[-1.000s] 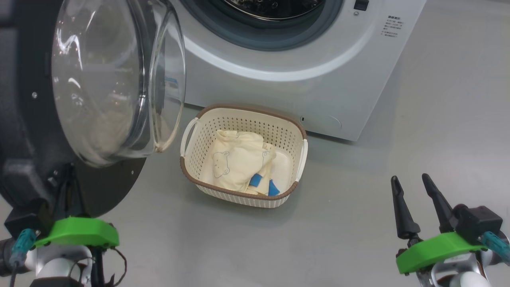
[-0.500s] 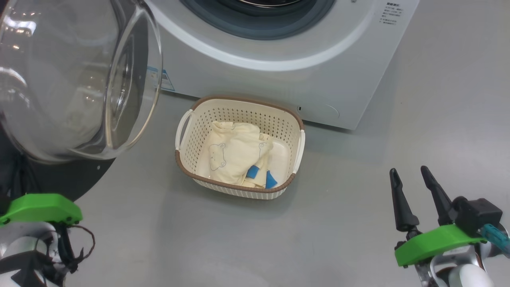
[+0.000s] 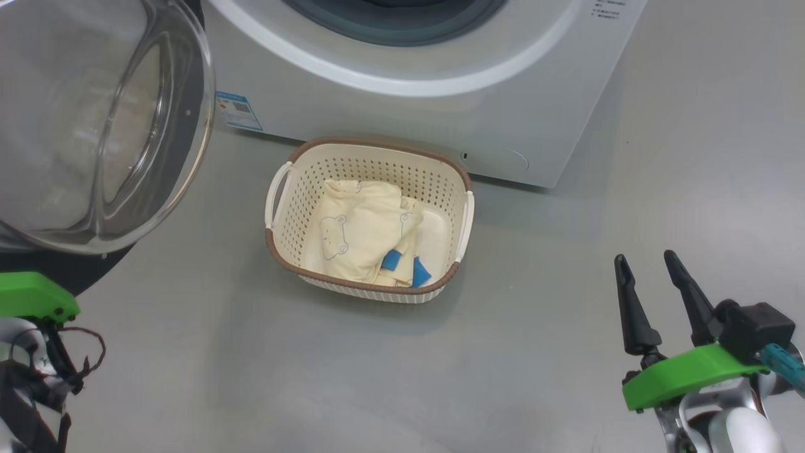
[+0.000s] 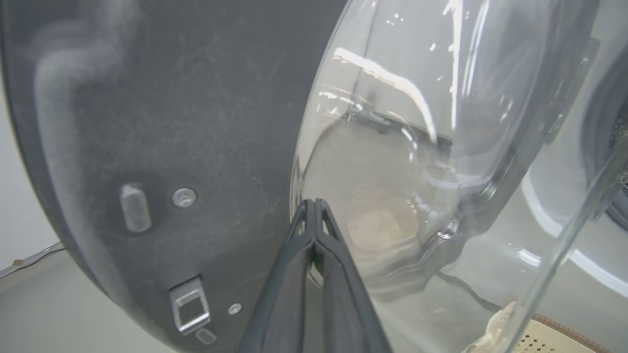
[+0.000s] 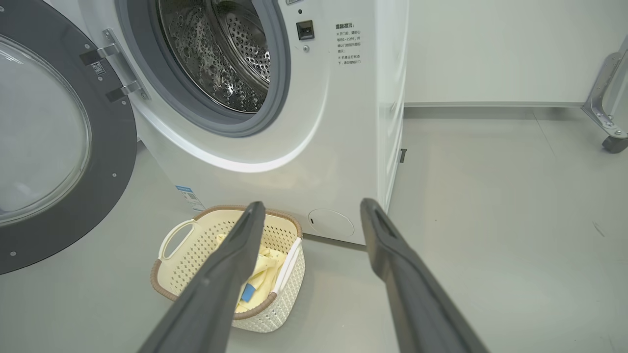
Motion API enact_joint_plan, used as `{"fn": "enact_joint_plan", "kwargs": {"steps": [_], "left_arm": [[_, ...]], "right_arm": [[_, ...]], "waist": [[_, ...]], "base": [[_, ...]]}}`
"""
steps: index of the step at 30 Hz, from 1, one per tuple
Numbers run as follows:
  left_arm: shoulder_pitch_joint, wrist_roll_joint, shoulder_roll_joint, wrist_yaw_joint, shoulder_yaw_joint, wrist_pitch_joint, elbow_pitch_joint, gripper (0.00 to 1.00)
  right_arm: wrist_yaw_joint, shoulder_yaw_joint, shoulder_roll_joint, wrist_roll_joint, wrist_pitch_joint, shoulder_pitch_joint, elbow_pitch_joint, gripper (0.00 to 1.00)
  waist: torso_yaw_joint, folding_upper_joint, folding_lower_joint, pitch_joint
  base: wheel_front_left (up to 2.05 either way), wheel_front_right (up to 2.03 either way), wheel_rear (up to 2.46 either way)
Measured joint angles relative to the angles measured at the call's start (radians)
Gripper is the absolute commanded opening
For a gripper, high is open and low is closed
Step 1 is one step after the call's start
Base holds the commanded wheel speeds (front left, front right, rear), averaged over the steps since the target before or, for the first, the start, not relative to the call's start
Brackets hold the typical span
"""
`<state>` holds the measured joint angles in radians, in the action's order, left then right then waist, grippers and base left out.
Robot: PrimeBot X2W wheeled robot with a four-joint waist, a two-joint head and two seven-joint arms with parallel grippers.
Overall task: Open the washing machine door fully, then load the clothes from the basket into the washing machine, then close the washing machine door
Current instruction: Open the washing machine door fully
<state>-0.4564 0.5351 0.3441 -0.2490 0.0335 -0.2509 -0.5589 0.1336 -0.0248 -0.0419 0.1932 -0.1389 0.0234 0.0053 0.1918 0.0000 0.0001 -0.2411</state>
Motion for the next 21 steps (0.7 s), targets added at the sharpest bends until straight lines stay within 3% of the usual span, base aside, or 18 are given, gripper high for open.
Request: {"fn": "enact_joint_plan", "kwargs": {"steps": [13,21], "left_arm": [[-0.067,-0.07,0.014,0.003,-0.066,0.0,-0.103,0.0],[-0.063,-0.114,0.002,0.006,-0.124,0.0,-0.095,0.0]], "right_arm": [[0.0,-0.009,0.0,-0.001,0.0,-0.013,0.0,1.0],[0.0,-0.011,0.0,-0.001,-0.002,-0.013,0.006,1.0]], "waist": [[-0.019,0.0,0.0,0.007],[-0.034,0.0,-0.0001,0.022]], "base": [[0.0,0.0,0.0],[0.0,0.0,0.0]]}}
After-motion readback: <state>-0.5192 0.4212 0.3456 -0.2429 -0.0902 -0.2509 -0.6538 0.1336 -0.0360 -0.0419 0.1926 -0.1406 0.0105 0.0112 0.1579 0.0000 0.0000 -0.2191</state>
